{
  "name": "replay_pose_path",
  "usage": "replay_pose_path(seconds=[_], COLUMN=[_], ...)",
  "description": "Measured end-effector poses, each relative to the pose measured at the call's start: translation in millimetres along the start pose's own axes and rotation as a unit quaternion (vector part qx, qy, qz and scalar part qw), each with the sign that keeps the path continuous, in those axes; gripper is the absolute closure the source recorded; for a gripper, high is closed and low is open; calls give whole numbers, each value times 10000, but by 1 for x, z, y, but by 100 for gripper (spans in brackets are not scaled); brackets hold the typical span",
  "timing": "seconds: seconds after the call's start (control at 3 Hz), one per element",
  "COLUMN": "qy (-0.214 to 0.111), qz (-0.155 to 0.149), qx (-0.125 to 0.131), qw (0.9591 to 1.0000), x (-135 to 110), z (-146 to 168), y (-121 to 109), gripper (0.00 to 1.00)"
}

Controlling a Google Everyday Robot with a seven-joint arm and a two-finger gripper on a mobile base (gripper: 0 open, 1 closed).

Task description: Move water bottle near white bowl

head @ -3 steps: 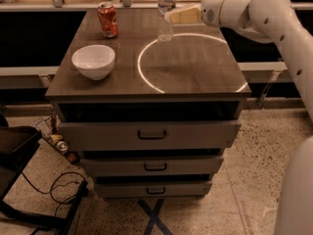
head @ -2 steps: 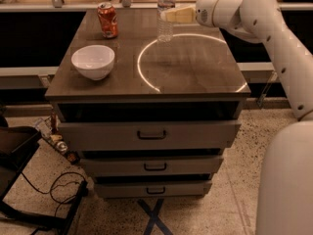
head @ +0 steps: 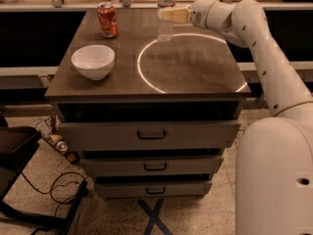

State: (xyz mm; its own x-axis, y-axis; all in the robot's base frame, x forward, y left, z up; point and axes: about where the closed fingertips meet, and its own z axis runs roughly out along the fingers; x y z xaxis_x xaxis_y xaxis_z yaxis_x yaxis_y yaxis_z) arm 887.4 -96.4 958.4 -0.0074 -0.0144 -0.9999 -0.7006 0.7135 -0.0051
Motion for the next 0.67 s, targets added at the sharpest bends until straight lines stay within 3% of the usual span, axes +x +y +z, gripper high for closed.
replay_pose_path(seconds=[0.67], qy=[-204], qz=[78], qx=[-193], qw=[9996], x=[7], z=[20], y=[-2], gripper=[0])
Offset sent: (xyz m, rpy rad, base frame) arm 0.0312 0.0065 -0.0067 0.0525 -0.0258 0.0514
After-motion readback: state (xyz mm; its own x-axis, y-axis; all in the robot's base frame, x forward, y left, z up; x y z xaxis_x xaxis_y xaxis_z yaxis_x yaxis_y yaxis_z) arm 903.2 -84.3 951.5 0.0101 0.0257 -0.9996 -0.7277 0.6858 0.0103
